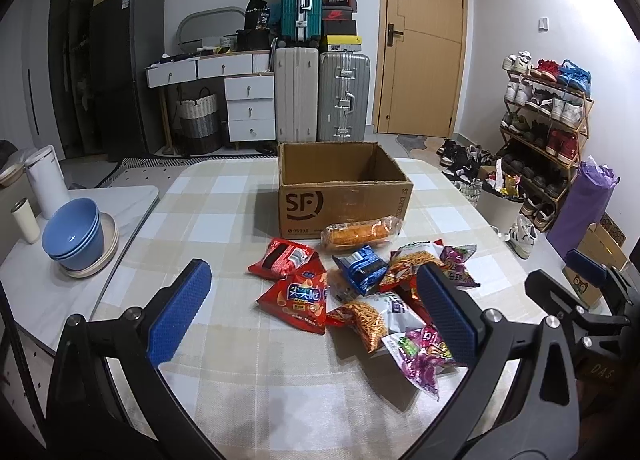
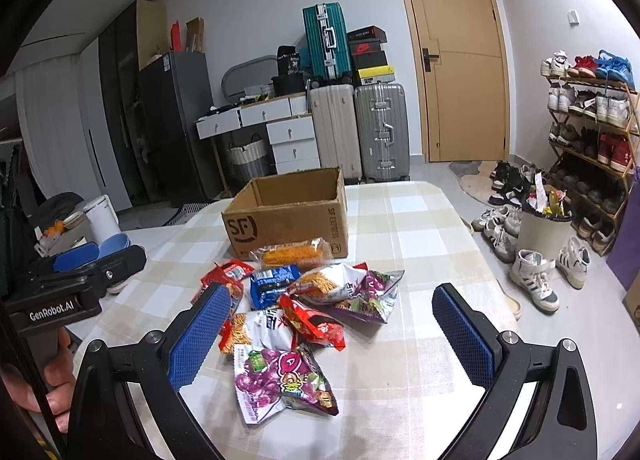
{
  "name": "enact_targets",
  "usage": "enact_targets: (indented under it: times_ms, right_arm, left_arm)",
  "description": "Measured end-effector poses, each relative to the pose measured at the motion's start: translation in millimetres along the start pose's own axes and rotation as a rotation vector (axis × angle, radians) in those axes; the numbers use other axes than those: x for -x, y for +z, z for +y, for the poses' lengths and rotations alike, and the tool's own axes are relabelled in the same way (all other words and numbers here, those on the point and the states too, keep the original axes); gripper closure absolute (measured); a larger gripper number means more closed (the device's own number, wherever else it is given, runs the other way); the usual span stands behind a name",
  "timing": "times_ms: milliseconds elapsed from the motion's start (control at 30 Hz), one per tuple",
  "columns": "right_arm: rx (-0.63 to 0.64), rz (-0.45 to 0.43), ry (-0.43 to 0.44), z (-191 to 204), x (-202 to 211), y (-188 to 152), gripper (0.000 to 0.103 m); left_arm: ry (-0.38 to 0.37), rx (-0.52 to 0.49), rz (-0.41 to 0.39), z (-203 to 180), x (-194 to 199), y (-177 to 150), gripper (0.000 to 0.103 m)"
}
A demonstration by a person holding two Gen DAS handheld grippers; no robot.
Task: Organize snacks
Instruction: 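Lower the right gripper onto the purple grape candy bag and close it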
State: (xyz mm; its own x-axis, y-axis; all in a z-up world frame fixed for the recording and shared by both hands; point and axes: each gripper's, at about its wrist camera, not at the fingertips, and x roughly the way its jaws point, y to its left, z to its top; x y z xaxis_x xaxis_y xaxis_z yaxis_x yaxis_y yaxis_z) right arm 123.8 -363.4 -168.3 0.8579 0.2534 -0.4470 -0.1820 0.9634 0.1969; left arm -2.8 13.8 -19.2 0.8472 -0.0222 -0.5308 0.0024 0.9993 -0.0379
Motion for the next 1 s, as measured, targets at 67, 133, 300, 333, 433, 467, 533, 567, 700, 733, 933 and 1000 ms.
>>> enact_targets:
  times_ms: [67,133,300,333,433,467,533,567,700,733,933,1000]
  right_arm:
    - [-0.013,0.025,0.003,-4,-8,-4,0.000]
    - [-0.025,0.058,0.018,-8,-18,-9,0.000]
    - [-0.046,0.184,0.067,-15,-52,-29,0.000]
    - [-0.045,0.207,0.092,-13,-58,-34,0.000]
    - [-0.004,0.289,0.133,-2,-79,-47,0.000]
    - [0.012,0.311,0.154,4,-87,-52,0.000]
    - [0.031,0.342,0.178,11,-99,-60,0.000]
    - [0.042,0.364,0.173,14,-108,-63,0.000]
    - [0.042,0.435,0.169,21,-132,-76,0.002]
    - [0.026,0.442,0.187,21,-136,-78,0.006]
    - [0.063,0.443,0.188,31,-137,-84,0.020]
    - [0.052,0.440,0.208,34,-137,-85,0.038]
  left_arm:
    - [0.008,0.002,0.007,2,-7,-1,0.001]
    - [0.017,0.007,0.018,9,-15,-4,0.001]
    - [0.022,0.019,0.064,26,-38,-11,0.001]
    - [0.028,0.021,0.078,31,-44,-15,0.001]
    - [0.040,0.029,0.113,41,-59,-24,0.001]
    - [0.044,0.033,0.124,45,-64,-26,0.001]
    - [0.053,0.041,0.141,52,-72,-32,0.001]
    - [0.058,0.046,0.150,55,-76,-35,0.001]
    - [0.074,0.061,0.171,66,-86,-40,0.001]
    - [0.077,0.061,0.174,68,-87,-40,0.001]
    - [0.095,0.069,0.209,78,-99,-48,0.001]
    - [0.097,0.076,0.222,81,-104,-50,0.001]
